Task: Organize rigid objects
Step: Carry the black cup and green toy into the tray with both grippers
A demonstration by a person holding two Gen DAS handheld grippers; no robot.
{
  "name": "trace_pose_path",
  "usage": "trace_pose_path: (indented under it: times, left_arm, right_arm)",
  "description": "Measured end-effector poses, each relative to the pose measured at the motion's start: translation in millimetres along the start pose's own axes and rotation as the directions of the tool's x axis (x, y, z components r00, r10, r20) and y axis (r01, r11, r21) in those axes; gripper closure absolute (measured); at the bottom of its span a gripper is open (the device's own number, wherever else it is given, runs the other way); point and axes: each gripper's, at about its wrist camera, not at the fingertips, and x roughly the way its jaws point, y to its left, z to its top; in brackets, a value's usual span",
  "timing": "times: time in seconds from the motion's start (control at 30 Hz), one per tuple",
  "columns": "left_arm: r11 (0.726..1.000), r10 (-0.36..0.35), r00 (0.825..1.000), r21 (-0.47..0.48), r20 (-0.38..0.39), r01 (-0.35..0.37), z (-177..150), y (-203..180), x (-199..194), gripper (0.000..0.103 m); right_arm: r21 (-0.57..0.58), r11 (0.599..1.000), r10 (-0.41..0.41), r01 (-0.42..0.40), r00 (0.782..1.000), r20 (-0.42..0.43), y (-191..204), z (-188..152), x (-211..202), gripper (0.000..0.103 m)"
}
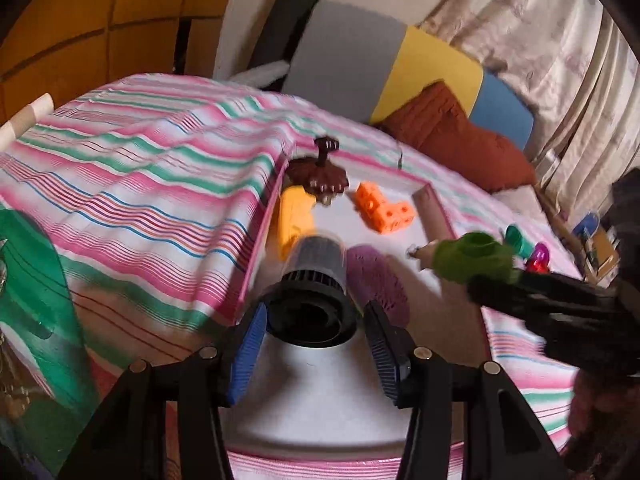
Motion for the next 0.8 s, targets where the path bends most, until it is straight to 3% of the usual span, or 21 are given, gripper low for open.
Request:
trace_pose_path:
  times: [0.13, 0.37, 0.6, 0.8]
  left_arm:
    - [1.000, 0.010, 0.999, -0.017, 0.049, -0.009, 0, 5, -14, 0.051]
    - [1.000, 0.002, 0.999, -0.030, 0.050, 0.000, -2, 8, -18, 0.051]
    - [1.000, -0.023, 0.999, -0.013, 0.045, 0.024, -6, -1, -18, 0.051]
    - [0.999, -0.050, 0.998, 0.006, 0.045, 0.050, -8, -10, -20, 0.052]
  right_arm:
    - [-0.037, 0.999, -0.038, 0.037, 0.999, -0.015, 3, 7, 16, 0.050]
    - [-0.014, 0.999, -0.047, 0.047, 0.999, -0.011, -1, 13, 27, 0.049]
    - [0.037, 0.999, -0.024, 0.022, 0.999, 0.036, -8, 13, 9, 0.048]
    - [0.049, 0.998, -0.050, 0.047, 0.997, 0.051, -12, 12, -5, 0.048]
